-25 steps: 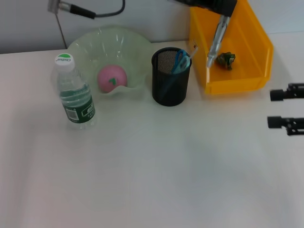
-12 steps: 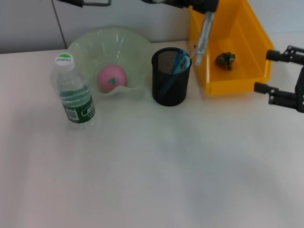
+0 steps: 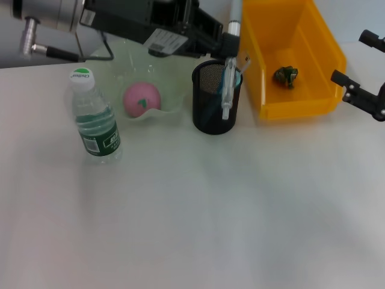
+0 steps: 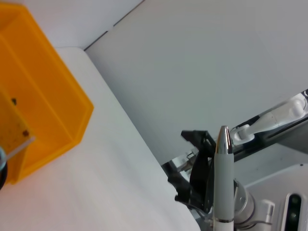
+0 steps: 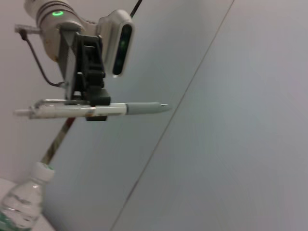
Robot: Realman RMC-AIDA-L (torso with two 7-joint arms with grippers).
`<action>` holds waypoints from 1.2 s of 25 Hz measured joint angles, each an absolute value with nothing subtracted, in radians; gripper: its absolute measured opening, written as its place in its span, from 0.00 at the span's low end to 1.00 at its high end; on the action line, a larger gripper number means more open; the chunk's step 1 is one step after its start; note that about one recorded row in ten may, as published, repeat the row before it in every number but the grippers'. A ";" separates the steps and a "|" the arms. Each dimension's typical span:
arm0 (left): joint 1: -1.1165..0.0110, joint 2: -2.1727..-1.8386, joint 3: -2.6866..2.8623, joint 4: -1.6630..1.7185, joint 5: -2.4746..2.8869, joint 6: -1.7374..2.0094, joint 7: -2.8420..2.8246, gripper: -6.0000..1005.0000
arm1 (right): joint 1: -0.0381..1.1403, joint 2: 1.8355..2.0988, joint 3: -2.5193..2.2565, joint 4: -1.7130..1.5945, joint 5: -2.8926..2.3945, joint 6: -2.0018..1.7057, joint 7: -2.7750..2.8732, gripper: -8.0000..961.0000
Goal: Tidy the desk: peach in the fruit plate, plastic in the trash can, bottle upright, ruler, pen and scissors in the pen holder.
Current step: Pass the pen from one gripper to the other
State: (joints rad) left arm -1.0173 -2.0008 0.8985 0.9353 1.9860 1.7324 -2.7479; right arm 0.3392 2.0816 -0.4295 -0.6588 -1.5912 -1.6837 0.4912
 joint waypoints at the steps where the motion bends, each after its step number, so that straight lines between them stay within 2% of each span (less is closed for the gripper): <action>1: -1.007 -1.994 0.896 0.877 1.975 1.734 -2.728 0.14 | 0.339 2.082 -0.429 -0.659 -1.591 -1.684 0.491 0.73; 7: -1.004 -1.984 0.837 0.796 1.969 1.739 -2.735 0.14 | 0.372 2.077 -0.430 -0.590 -1.548 -1.677 0.292 0.73; 23: -0.966 -1.984 0.840 0.738 1.970 1.741 -2.745 0.14 | 0.436 2.068 -0.482 -0.565 -1.548 -1.672 -0.069 0.73; 30: -0.954 -1.997 0.844 0.723 1.968 1.756 -2.741 0.14 | 0.449 2.072 -0.560 -0.539 -1.547 -1.686 -0.235 0.73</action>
